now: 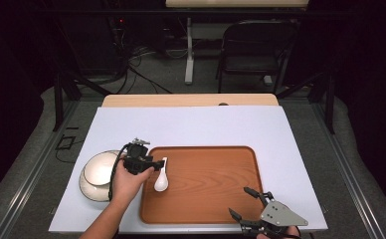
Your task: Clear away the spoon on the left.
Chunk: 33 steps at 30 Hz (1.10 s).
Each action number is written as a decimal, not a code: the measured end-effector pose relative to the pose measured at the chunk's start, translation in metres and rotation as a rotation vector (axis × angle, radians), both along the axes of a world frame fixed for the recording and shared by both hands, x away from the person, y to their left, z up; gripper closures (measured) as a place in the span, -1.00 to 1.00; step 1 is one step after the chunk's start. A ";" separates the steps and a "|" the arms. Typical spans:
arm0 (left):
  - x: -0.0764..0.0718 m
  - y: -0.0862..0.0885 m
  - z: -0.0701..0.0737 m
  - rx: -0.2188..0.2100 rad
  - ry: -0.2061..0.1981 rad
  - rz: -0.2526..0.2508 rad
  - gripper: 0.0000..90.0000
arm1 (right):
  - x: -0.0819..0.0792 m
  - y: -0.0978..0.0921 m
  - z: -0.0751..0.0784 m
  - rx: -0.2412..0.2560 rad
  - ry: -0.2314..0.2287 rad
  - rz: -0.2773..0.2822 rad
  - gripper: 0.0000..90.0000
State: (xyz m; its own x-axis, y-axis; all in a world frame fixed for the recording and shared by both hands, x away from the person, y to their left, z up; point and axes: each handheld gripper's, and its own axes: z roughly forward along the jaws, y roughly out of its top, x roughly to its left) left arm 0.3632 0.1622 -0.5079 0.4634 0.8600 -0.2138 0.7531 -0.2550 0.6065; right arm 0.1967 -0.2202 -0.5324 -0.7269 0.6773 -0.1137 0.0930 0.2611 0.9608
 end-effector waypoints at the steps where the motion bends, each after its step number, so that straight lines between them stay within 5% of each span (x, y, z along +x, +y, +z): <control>1: -0.001 0.001 0.002 0.007 -0.006 -0.001 0.01 | 0.000 0.000 0.000 0.000 -0.001 0.000 -0.47; 17: -0.017 0.033 0.026 0.039 -0.104 0.037 -0.11 | 0.000 0.001 0.000 -0.004 -0.003 0.000 -0.47; 33: -0.057 0.072 0.039 0.042 -0.174 0.082 -0.12 | 0.000 0.001 0.000 -0.004 0.001 -0.002 -0.47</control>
State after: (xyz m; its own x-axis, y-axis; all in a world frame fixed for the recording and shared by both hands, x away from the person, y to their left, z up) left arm 0.3060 0.2346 -0.4691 0.4182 0.9029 -0.0992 0.6569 -0.2252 0.7195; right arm 0.1968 -0.2191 -0.5328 -0.7255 0.6784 -0.1160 0.0944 0.2651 0.9596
